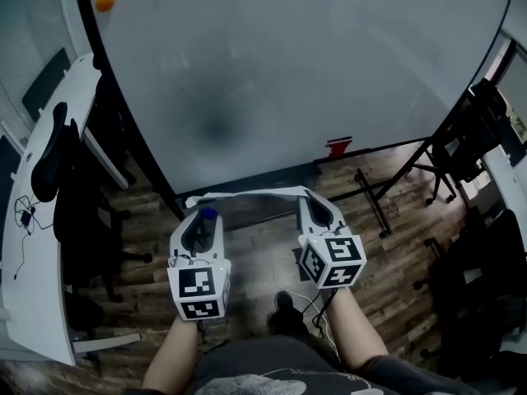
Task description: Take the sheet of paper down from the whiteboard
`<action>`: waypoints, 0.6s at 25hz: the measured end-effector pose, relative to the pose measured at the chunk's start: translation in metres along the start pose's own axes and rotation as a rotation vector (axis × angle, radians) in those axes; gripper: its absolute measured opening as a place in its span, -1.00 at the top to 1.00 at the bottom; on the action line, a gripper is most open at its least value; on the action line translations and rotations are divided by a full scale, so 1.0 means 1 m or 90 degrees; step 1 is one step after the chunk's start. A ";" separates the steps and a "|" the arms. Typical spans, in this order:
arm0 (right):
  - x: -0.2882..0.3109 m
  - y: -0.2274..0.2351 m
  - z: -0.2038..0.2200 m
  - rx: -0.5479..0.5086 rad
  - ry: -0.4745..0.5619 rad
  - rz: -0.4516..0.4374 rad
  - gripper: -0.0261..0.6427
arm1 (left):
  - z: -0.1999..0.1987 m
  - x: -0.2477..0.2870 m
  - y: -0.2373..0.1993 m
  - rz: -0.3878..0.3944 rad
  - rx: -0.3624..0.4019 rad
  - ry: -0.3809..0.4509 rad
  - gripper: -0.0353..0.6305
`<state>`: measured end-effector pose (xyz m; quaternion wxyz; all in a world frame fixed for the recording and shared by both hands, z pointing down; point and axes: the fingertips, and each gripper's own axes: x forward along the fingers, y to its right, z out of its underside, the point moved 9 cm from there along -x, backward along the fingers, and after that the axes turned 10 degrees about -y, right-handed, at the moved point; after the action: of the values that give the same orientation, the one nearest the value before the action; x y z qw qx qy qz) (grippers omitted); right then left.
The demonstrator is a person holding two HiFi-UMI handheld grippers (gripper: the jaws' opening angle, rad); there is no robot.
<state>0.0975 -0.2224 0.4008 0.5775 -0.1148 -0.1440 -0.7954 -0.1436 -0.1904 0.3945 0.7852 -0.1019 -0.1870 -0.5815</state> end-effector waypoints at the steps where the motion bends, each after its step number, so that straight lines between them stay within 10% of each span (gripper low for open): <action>1: -0.005 -0.007 0.004 0.002 -0.001 0.007 0.86 | 0.004 -0.005 -0.003 0.007 0.001 0.001 0.53; 15: -0.099 -0.104 0.058 0.019 -0.012 0.122 0.86 | 0.055 -0.098 -0.038 0.119 0.046 0.013 0.53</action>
<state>0.0293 -0.0835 0.4100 0.6512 -0.1266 -0.1498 -0.7331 -0.2144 -0.0954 0.4020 0.8409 -0.0846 -0.1892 -0.4999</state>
